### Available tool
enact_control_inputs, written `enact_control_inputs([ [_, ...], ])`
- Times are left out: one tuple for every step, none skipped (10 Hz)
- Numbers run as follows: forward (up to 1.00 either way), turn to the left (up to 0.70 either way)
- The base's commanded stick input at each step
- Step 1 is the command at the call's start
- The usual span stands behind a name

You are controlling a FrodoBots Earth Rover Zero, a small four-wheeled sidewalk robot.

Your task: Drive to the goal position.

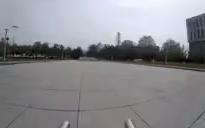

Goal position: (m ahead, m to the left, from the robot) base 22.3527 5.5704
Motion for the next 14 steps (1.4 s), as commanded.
enact_control_inputs([
  [1.00,0.00],
  [1.00,0.00],
  [1.00,0.00],
  [1.00,0.00],
  [1.00,0.06],
  [1.00,0.10],
  [1.00,0.02],
  [1.00,0.12],
  [1.00,0.14],
  [1.00,0.11],
  [1.00,0.15],
  [1.00,0.12],
  [1.00,0.01],
  [1.00,0.15],
])
